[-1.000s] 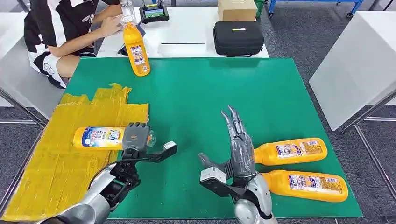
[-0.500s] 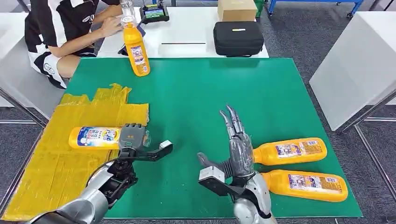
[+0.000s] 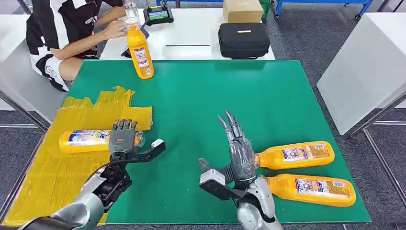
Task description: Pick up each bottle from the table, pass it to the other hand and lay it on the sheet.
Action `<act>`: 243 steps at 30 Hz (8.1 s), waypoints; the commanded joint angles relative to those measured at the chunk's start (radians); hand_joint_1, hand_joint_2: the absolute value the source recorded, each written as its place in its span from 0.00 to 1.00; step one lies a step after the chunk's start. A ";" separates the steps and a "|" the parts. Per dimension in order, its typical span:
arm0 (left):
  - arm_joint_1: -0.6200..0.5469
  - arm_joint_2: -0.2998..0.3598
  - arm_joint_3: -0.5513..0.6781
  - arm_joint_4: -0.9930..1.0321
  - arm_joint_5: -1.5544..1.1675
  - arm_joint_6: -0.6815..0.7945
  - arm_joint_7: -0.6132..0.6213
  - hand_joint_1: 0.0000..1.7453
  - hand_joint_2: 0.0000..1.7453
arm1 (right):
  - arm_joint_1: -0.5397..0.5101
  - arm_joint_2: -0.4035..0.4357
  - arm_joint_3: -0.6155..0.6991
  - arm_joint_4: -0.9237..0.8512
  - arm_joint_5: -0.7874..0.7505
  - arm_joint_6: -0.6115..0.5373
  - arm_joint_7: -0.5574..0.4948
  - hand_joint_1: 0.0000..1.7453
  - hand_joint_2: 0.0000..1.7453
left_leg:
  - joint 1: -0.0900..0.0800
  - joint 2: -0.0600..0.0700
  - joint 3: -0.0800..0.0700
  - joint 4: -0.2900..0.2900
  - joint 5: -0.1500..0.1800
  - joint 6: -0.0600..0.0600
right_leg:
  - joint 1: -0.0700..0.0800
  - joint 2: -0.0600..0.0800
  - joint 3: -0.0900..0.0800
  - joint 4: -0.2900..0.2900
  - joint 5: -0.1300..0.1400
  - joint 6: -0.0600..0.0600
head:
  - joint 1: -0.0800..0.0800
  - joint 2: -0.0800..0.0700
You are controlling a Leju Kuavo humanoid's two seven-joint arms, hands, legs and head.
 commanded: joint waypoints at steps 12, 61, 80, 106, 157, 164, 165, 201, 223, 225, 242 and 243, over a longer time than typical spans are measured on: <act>0.033 -0.109 0.365 -0.065 0.449 0.012 -0.478 0.00 1.00 | -0.018 0.007 -0.048 0.057 0.003 0.030 0.011 0.00 1.00 | 0.001 -0.001 0.004 0.000 -0.002 -0.004 | 0.001 -0.004 0.005 -0.001 -0.002 0.001 | 0.000 0.000; 0.339 -0.100 0.043 -0.803 1.235 -0.560 -0.798 0.00 1.00 | 0.002 -0.457 -0.538 0.011 0.417 0.477 0.085 0.00 1.00 | -0.002 0.000 -0.001 -0.001 -0.002 0.000 | -0.001 -0.003 0.000 -0.003 -0.001 0.001 | -0.001 0.000; 0.316 -0.108 0.036 -0.718 1.246 -0.526 -0.812 0.00 1.00 | 0.025 -0.485 -0.583 0.049 0.398 0.499 0.064 0.00 1.00 | -0.002 -0.001 -0.001 -0.001 -0.001 0.001 | -0.001 -0.004 0.000 -0.003 -0.001 0.001 | -0.001 0.000; 0.342 -0.094 0.023 -0.732 1.234 -0.502 -0.791 0.00 1.00 | -0.190 -0.393 -0.402 0.500 0.601 0.344 0.205 0.00 1.00 | -0.001 0.004 0.000 -0.001 -0.002 0.000 | 0.000 0.000 0.000 -0.004 0.000 0.001 | -0.001 0.000; 0.326 -0.100 0.009 -0.702 1.234 -0.498 -0.773 0.00 1.00 | -0.333 -0.308 -0.382 0.792 0.592 0.529 0.192 1.00 1.00 | 0.000 -0.001 0.012 -0.001 -0.001 0.000 | 0.001 -0.005 0.013 -0.005 0.000 0.001 | 0.000 0.000; 0.320 -0.100 0.010 -0.701 1.237 -0.490 -0.781 0.00 1.00 | -0.323 -0.293 -0.395 0.780 0.498 0.507 0.120 1.00 1.00 | 0.000 -0.001 0.014 -0.001 -0.001 0.000 | 0.002 -0.006 0.015 -0.005 0.000 0.001 | 0.000 0.000; 0.335 -0.096 0.014 -0.719 1.237 -0.486 -0.783 0.00 1.00 | -0.309 -0.273 -0.429 0.727 0.429 0.455 0.063 1.00 1.00 | 0.001 -0.002 0.014 -0.001 -0.001 -0.001 | 0.002 -0.007 0.015 -0.006 0.000 0.001 | 0.000 0.000; 0.247 -0.092 -0.116 -0.840 1.434 -0.765 -0.650 0.00 1.00 | -0.352 0.056 -0.234 0.479 -0.465 0.301 -0.226 1.00 1.00 | 0.001 0.001 -0.003 0.002 -0.001 -0.001 | 0.001 -0.002 -0.003 0.000 -0.001 0.001 | 0.000 0.000; 0.244 -0.079 -0.141 -0.806 1.586 -0.795 -0.596 0.00 1.00 | -0.357 0.113 0.038 0.705 -0.302 0.187 -0.203 1.00 1.00 | 0.001 0.001 0.000 -0.001 -0.001 -0.001 | 0.001 -0.003 0.000 -0.002 -0.002 0.001 | 0.000 0.000; 0.235 -0.084 -0.141 -0.798 1.588 -0.785 -0.593 0.00 1.00 | -0.353 0.114 0.051 0.703 -0.288 0.178 -0.201 1.00 1.00 | 0.000 -0.001 -0.003 0.000 0.000 0.000 | 0.001 -0.004 -0.002 -0.001 -0.001 0.001 | 0.000 0.000; 0.215 -0.104 -0.125 -0.727 1.588 -0.727 -0.579 0.00 1.00 | -0.317 0.104 0.144 0.652 -0.164 0.059 -0.187 1.00 1.00 | 0.000 -0.001 -0.003 0.000 0.000 0.000 | 0.001 -0.005 -0.003 -0.001 -0.001 0.000 | 0.000 0.000; 0.213 -0.104 -0.126 -0.722 1.586 -0.723 -0.580 0.00 1.00 | -0.318 0.102 0.148 0.654 -0.159 0.051 -0.186 1.00 1.00 | 0.001 -0.001 -0.003 0.000 0.000 -0.001 | 0.001 -0.005 -0.002 -0.001 -0.001 0.000 | 0.000 0.000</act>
